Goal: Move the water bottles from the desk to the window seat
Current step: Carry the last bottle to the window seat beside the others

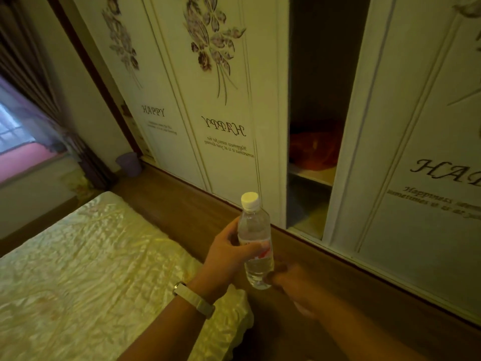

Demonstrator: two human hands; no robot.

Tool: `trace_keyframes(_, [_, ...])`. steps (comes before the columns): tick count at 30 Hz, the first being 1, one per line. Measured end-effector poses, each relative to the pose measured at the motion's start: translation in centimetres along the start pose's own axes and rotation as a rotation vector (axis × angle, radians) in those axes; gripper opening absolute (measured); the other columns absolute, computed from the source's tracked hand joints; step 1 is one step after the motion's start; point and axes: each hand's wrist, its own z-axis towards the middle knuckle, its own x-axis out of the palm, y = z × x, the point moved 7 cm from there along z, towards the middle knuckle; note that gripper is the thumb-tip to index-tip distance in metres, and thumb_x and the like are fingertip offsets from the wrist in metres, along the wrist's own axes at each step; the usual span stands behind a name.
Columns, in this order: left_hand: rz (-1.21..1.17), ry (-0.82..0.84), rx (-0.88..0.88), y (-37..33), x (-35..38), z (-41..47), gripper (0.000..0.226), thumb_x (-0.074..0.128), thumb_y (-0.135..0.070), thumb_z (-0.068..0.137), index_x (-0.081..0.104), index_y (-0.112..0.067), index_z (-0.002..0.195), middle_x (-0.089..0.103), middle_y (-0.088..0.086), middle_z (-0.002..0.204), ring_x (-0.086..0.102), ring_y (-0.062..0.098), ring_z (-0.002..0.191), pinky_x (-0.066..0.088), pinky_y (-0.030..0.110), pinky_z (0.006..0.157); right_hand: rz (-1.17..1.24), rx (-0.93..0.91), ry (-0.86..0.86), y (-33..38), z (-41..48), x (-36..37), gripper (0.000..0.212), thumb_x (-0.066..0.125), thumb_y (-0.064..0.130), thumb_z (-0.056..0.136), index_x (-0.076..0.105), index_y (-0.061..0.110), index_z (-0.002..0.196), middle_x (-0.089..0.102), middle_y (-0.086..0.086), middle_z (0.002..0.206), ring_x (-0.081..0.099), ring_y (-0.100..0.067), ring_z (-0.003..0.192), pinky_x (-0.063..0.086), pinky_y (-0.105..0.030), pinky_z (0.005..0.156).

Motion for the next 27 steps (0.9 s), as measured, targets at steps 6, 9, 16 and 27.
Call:
trace_keyframes(6, [0.005,-0.032,0.017,-2.6,2.1,8.9,0.058,0.079,-0.005,0.078,0.059,-0.019,0.131,0.072,0.003,0.117,0.069,0.021,0.108,0.058,0.041,0.091,-0.087,-0.02,0.077,6.2,7.3,-5.0,0.049,0.076,0.015,0.08,0.06,0.026,0.125,0.068,-0.001,0.117,0.062,-0.02,0.105,0.051,-0.042,0.095])
trace_keyframes(9, [-0.017,-0.083,0.022,-3.3,1.7,12.5,0.057,0.077,-0.003,0.079,0.059,-0.018,0.131,0.072,0.004,0.116,0.07,0.022,0.107,0.059,0.039,0.09,-0.104,-0.044,0.116,9.1,10.3,-5.7,0.049,0.075,0.014,0.08,0.061,0.026,0.126,0.069,0.001,0.106,0.057,-0.012,0.083,0.048,-0.033,0.076])
trace_keyframes(16, [-0.053,-0.135,0.018,-3.7,-1.2,20.2,0.055,0.077,-0.004,0.08,0.06,-0.021,0.129,0.073,0.002,0.115,0.071,0.02,0.105,0.058,0.038,0.088,-0.117,-0.072,0.197,14.3,17.5,-5.1,0.055,0.071,0.005,0.082,0.055,0.027,0.131,0.067,0.0,0.121,0.062,-0.019,0.108,0.05,-0.028,0.078])
trace_keyframes(27, [-0.12,-0.166,0.018,-2.9,-10.1,37.9,0.055,0.082,-0.01,0.075,0.062,-0.024,0.125,0.073,0.002,0.114,0.07,0.022,0.106,0.058,0.039,0.09,-0.177,-0.058,0.204,24.0,34.6,-1.8,0.043,0.07,-0.002,0.082,0.056,0.027,0.111,0.065,0.007,0.103,0.063,-0.014,0.098,0.051,-0.025,0.078])
